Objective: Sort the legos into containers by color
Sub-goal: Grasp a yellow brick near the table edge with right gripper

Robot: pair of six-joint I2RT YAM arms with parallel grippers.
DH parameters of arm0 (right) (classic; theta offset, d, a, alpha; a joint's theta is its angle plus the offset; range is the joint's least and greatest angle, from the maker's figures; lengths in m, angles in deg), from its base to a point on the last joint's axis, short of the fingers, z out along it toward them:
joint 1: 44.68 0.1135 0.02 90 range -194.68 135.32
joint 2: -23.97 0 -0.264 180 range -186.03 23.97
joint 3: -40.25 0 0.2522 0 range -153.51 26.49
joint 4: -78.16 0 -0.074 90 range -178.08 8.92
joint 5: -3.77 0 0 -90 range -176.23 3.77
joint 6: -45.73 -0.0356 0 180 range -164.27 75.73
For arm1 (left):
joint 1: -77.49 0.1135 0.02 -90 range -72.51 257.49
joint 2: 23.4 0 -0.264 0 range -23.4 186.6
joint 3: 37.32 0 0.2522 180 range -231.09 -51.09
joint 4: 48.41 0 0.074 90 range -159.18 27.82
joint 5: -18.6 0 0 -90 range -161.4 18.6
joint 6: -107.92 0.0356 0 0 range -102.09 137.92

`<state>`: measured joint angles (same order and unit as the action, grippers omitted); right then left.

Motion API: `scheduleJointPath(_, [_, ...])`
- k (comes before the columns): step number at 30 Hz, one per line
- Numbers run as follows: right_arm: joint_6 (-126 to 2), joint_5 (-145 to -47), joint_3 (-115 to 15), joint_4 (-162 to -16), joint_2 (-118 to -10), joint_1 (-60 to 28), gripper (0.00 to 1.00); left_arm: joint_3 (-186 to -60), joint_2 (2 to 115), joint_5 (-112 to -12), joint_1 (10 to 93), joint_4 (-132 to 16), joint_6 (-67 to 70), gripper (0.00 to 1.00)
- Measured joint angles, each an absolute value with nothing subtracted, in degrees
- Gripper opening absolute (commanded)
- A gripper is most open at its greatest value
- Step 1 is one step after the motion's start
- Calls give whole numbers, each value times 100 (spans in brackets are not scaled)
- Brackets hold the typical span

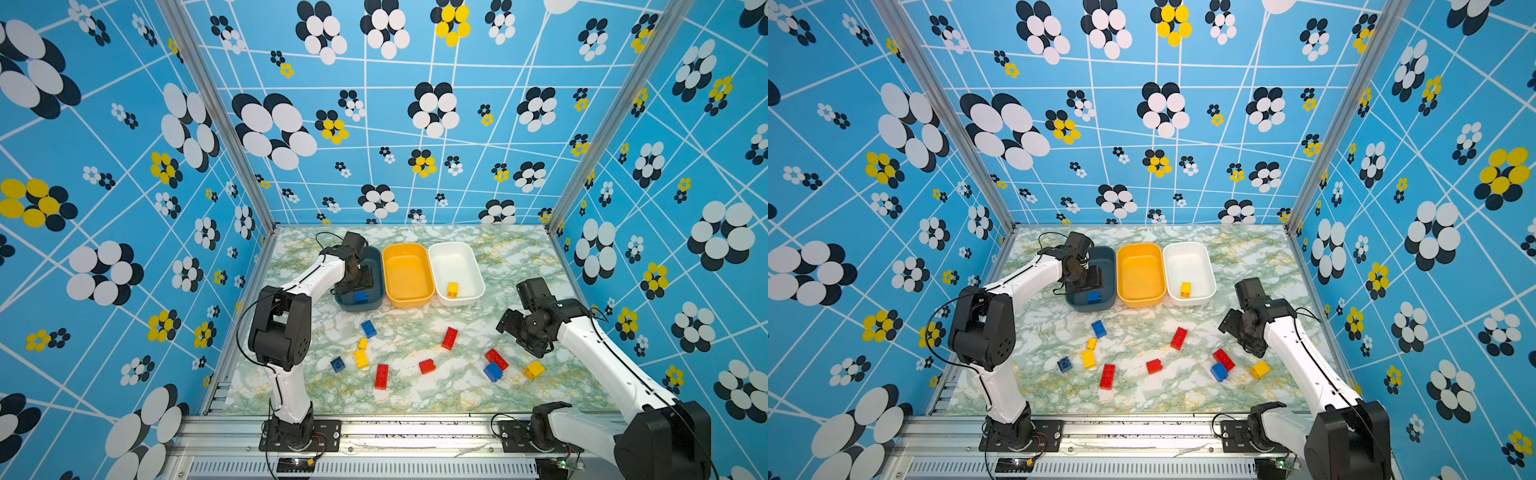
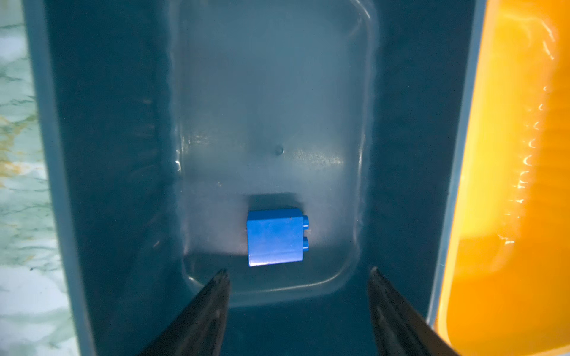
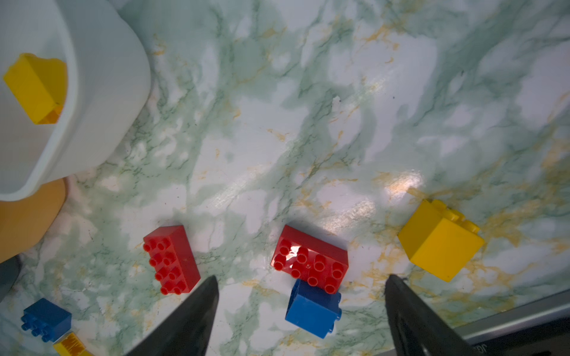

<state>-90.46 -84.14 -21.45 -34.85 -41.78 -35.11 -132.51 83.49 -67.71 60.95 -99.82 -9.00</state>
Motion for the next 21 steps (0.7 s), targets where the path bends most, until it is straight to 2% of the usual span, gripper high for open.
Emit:
scheduleJointPath(10, [-9466, -8351, -1664, -3091, -3802, -4379, 85, -13015, 7663, -6684, 6084, -9858, -909, 83])
scheduleJointPath(21, [-9492, -8309, -1160, -3159, -3944, -4816, 82, -12838, 7448, -6621, 6084, -9856, -931, 86])
